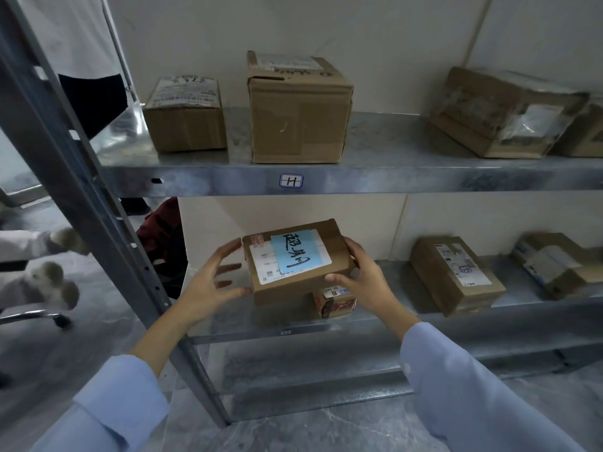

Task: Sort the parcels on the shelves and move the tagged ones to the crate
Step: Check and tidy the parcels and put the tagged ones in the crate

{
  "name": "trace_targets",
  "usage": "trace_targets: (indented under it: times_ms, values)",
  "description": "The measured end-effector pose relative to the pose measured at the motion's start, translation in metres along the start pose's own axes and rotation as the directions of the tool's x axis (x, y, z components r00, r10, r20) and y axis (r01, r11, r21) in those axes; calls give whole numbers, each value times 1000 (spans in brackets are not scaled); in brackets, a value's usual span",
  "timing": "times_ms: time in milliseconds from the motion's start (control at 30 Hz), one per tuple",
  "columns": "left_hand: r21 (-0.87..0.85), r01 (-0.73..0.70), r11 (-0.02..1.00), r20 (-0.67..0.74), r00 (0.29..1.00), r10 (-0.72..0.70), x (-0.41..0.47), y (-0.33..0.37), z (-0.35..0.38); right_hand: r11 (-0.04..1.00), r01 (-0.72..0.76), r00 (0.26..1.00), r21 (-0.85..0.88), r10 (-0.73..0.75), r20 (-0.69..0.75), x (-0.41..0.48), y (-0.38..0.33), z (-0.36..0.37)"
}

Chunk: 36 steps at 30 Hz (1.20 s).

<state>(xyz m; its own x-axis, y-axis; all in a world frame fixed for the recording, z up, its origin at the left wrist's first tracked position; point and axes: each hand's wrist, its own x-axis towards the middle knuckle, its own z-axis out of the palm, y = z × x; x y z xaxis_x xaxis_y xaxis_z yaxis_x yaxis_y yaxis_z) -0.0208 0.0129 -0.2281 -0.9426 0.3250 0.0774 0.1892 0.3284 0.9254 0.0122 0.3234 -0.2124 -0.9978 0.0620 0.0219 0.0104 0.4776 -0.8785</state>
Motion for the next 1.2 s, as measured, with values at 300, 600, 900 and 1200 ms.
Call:
trace_targets:
  times_ms: [300,600,900,1200]
  values:
    - [94,-37,995,66,997,31,-4,-2,5,990,95,993,-105,-87,76,-6,-13,3]
    - [2,-46,999,89,995,45,-6,-5,3,993,95,996,-72,-95,6,-3,-11,14]
    - [15,36,999,110,993,-38,-6,-6,4,993,78,993,-84,-85,-80,2,-10,20]
    - [6,20,1000,18,1000,-20,-10,-5,13,999,30,991,12,-28,-134,7,-7,29]
